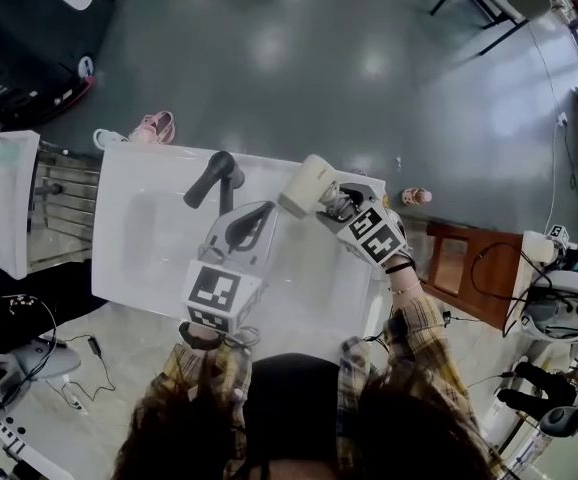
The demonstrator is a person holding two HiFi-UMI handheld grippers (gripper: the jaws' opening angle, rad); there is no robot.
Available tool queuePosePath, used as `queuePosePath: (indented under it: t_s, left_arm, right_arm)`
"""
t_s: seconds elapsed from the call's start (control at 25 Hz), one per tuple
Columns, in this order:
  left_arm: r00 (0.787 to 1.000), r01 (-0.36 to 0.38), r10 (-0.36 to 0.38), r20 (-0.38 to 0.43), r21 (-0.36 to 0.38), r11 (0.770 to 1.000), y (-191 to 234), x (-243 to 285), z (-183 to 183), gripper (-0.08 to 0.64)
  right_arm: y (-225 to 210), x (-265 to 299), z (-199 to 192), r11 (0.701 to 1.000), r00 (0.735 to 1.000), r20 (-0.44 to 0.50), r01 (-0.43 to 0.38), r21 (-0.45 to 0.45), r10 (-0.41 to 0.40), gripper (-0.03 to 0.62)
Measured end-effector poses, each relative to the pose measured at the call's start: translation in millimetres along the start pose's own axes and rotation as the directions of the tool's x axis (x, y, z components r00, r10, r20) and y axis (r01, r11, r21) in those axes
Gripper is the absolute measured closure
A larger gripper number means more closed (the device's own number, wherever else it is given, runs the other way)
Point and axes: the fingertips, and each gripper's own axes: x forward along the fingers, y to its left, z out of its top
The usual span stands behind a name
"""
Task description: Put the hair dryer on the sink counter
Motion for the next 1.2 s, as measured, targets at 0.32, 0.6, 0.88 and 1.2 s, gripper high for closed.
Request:
queuePosePath:
  t_s: [0.32,0.6,0.88,1.2]
  left_arm:
    - [1.000,0.000,0.000,-0.017,0.005,1.000,1.5,1.4,-2.4,0.541]
    - [1.000,0.003,-0.003,-0.024,0.011,1.000,0.6,3.5,-4.2,0.541]
    - [1.000,0.015,-0.015,-0.024,0.019,1.000,-5.0,7.9,-4.3,0.541]
    - [0.999,0.018,-0.017,-0.039,0.018,1.000,-7.9,8.8,-6.9,0.541]
  right_arm:
    - [-2.9,10.3,-9.7,0.998,0.998,-0.045,-0.036,-0.043,0.034,0.316]
    - [-1.0,21.4,-23.9,0.992,0.994,-0.093,-0.069,-0.103,0.059,0.316]
    - [-0.1,23.8,-27.4,0.985,0.990,-0.109,-0.099,-0.142,0.083,0.314]
    - [-4.2,25.1,-25.7,0.967,0.983,-0.149,-0.136,-0.216,0.105,0.313]
